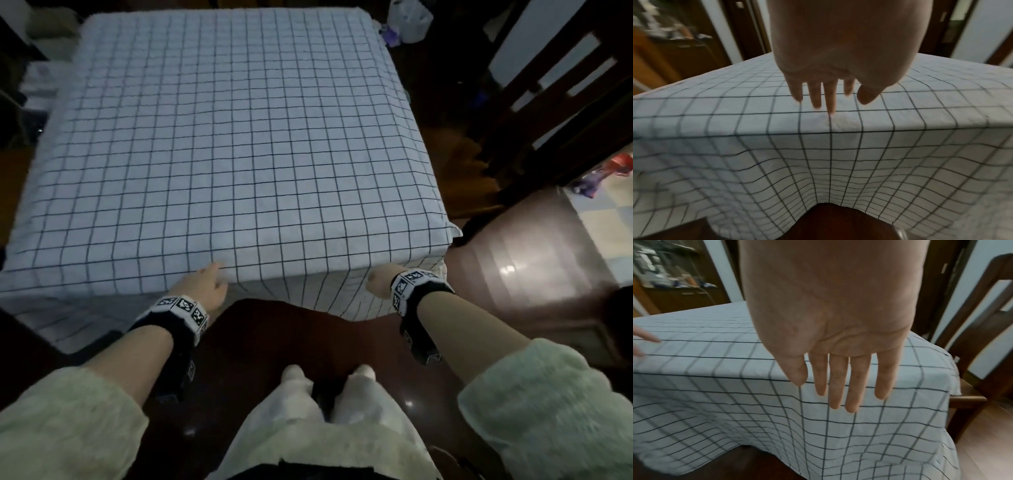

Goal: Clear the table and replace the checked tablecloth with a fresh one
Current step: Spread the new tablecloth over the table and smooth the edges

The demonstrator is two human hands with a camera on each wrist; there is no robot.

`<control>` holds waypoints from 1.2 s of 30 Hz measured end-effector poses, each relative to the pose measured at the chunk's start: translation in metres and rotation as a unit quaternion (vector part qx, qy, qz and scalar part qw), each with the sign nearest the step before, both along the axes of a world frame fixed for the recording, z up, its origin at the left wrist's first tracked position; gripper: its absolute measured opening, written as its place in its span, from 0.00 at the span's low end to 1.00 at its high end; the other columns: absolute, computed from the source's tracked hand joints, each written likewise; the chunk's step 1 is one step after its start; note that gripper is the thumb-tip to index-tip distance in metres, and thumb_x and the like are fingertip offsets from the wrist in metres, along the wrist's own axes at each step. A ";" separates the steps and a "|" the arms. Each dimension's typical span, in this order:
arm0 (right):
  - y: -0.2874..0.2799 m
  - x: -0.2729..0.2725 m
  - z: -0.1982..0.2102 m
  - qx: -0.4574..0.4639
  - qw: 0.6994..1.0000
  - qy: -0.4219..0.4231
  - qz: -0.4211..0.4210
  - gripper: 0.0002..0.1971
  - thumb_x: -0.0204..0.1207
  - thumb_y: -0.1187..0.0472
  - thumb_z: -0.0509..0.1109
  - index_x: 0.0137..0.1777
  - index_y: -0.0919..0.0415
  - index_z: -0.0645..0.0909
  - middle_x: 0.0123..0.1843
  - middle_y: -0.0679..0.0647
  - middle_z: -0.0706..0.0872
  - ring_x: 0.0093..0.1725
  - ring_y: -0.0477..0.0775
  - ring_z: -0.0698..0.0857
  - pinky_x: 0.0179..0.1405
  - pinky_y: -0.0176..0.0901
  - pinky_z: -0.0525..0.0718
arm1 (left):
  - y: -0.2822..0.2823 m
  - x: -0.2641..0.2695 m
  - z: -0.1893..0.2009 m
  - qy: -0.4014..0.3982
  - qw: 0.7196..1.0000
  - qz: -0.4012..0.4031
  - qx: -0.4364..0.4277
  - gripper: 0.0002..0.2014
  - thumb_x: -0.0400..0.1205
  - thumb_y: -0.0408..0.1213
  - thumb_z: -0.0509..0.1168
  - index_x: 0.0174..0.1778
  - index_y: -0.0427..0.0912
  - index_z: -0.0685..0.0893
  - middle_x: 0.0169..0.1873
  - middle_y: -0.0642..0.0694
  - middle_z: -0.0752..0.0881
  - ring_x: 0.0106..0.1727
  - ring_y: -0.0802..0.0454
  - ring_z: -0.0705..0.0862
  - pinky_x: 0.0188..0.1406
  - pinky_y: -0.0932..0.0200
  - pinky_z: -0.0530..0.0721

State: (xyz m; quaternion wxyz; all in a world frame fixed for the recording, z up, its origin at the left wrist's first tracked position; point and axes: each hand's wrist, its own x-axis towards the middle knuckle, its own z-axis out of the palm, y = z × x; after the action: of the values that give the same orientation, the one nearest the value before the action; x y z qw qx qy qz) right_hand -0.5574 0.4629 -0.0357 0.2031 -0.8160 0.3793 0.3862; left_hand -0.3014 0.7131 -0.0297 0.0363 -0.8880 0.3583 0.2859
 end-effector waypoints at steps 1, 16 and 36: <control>0.008 0.008 0.005 -0.004 1.000 0.004 0.023 0.18 0.84 0.50 0.56 0.60 0.61 0.80 0.58 0.55 0.84 0.50 0.58 0.81 0.46 0.47 0.78 | 0.012 0.000 0.000 0.025 0.999 0.022 0.022 0.21 0.87 0.45 0.53 0.77 0.46 0.68 0.66 0.39 0.80 0.62 0.41 0.81 0.57 0.53 0.80; 0.127 0.088 0.013 0.038 0.960 -0.005 0.279 0.19 0.87 0.56 0.53 0.70 0.61 0.78 0.68 0.57 0.81 0.63 0.58 0.81 0.59 0.48 0.78 | 0.180 -0.065 -0.018 0.117 0.976 0.162 0.092 0.12 0.84 0.44 0.56 0.56 0.47 0.83 0.60 0.45 0.84 0.60 0.45 0.82 0.56 0.56 0.78; 0.343 0.367 0.033 0.045 0.926 -0.238 0.291 0.22 0.85 0.56 0.58 0.79 0.56 0.68 0.82 0.55 0.66 0.79 0.56 0.68 0.75 0.48 0.67 | 0.382 0.100 -0.020 0.140 0.946 0.289 0.035 0.17 0.86 0.42 0.56 0.65 0.40 0.82 0.64 0.43 0.83 0.64 0.45 0.81 0.64 0.54 0.79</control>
State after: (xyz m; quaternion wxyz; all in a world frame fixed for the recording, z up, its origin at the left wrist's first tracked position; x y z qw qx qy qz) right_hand -0.1906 0.8054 -0.0031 0.2027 -0.9482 0.0482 0.2397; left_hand -0.2017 1.0947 -0.0499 -0.0672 -0.9025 0.0773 0.4184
